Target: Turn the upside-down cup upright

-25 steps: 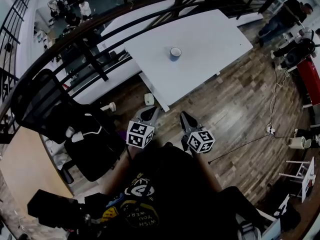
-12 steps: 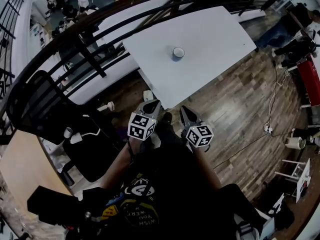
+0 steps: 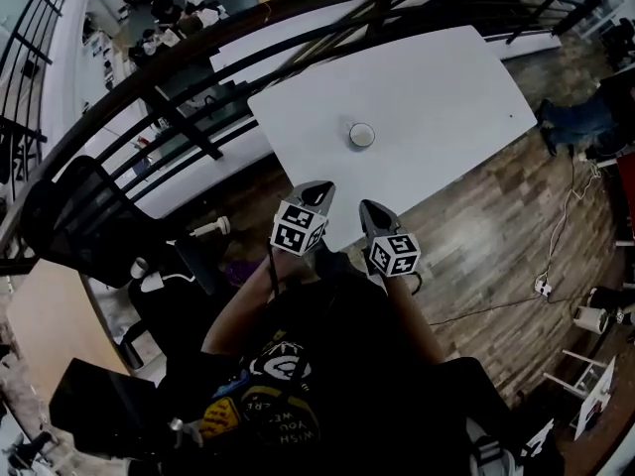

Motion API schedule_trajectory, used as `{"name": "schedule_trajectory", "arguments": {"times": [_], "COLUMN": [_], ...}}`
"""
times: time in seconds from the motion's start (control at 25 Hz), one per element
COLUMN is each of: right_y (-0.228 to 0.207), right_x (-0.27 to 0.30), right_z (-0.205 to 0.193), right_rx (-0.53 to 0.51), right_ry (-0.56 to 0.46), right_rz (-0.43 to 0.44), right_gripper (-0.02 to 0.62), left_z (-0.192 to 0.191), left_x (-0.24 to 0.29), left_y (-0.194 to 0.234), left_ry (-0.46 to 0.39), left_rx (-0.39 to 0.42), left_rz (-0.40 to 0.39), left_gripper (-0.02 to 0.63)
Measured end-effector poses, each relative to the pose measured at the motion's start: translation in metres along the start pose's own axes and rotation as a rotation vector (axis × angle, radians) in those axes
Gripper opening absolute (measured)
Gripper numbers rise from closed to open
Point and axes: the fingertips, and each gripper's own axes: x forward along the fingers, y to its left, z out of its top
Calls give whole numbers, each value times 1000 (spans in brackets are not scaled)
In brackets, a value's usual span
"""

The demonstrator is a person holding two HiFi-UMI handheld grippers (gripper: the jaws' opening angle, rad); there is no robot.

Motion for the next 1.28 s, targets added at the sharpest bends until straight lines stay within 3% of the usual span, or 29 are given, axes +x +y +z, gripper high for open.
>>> {"name": "schedule_trajectory", "arguments": {"times": [0.2,0.4,0.56,0.84,0.96,1.12,1.28], "right_y": [-68,-115,-146,-154,-146,-145,-127], "right_x": [61,131,175,221,236,241,222], "right_z": [-23,-25,-19,-14,-16,-13,-9], "right_rx": [-47,-148,-162,-237,-266,-281,-337], "right_ry": [91,103,115,151,158,169,175], "right_rz": [-1,8,-35,-10,14,23,52], "right_gripper": [4,167,282,378,417,402,402], "left_z": [-2,5,19,22,24,19,8], "left_x": [50,80,97,100,97,110,137], "left_y": [22,50,69,102,110,116,106], "left_ry": [60,34,-5,40,51,113,203], "left_rx": [-90,-39,10,-30,-58,-107,-193], "left_rz": [55,123,160,215,184,118,23], "left_gripper": [5,5,5,5,5,7,151]}}
